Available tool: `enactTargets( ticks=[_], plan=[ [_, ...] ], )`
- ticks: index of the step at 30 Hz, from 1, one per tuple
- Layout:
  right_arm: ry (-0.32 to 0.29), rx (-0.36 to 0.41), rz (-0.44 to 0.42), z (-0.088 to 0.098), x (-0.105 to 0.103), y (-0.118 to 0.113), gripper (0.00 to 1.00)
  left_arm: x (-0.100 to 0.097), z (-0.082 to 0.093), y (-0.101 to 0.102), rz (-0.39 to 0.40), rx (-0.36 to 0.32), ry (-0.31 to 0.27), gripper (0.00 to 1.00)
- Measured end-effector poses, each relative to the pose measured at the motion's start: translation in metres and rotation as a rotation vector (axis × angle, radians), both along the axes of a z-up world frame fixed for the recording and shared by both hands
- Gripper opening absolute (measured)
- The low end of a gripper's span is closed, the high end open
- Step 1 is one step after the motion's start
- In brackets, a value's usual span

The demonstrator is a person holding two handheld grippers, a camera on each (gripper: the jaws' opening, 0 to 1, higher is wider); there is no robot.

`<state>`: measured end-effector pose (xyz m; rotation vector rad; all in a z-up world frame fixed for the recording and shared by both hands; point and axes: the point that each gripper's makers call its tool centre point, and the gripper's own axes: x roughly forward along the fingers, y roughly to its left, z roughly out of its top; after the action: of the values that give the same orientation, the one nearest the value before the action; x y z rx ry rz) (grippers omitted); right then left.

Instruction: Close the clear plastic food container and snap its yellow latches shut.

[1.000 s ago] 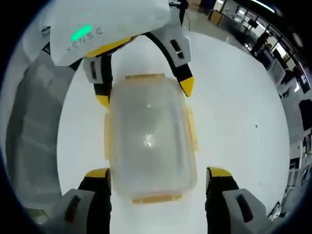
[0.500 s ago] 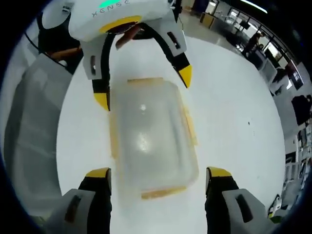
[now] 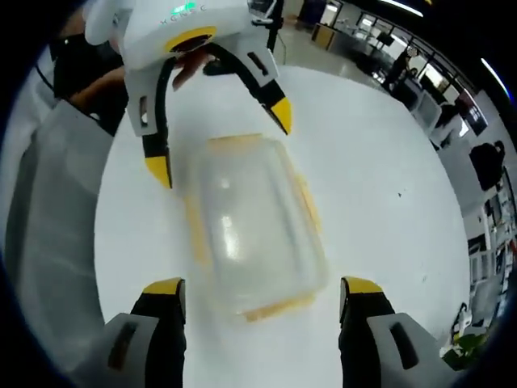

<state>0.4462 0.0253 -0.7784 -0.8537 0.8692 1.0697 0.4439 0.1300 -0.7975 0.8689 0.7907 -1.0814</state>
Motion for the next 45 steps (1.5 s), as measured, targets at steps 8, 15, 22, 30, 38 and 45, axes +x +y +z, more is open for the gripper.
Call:
enactTargets(
  ticks=[8,15,22,30,38,45],
  plan=[
    [-0.001,0.016,-0.03,-0.002,-0.009,-0.004,0.78,-0.008,0.0,0.004,0.028,-0.017,0.001,0.9],
    [0.004,0.035,-0.066,-0.002,-0.017,-0.009,0.78,-0.012,0.001,0.009,0.1,-0.082,0.007,0.9],
    [0.003,0.073,-0.12,0.0,-0.025,-0.014,0.78,-0.019,0.006,0.01,0.137,-0.127,-0.013,0.9],
    [0.006,0.113,-0.183,-0.004,-0.039,-0.02,0.78,-0.025,0.009,0.016,0.179,-0.178,-0.028,0.9],
    [0.017,0.159,-0.229,-0.006,-0.054,-0.022,0.77,-0.035,0.014,0.019,0.218,-0.254,-0.031,0.9],
    [0.017,0.199,-0.279,-0.007,-0.065,-0.025,0.77,-0.046,0.015,0.023,0.256,-0.31,-0.028,0.9]
  ],
)
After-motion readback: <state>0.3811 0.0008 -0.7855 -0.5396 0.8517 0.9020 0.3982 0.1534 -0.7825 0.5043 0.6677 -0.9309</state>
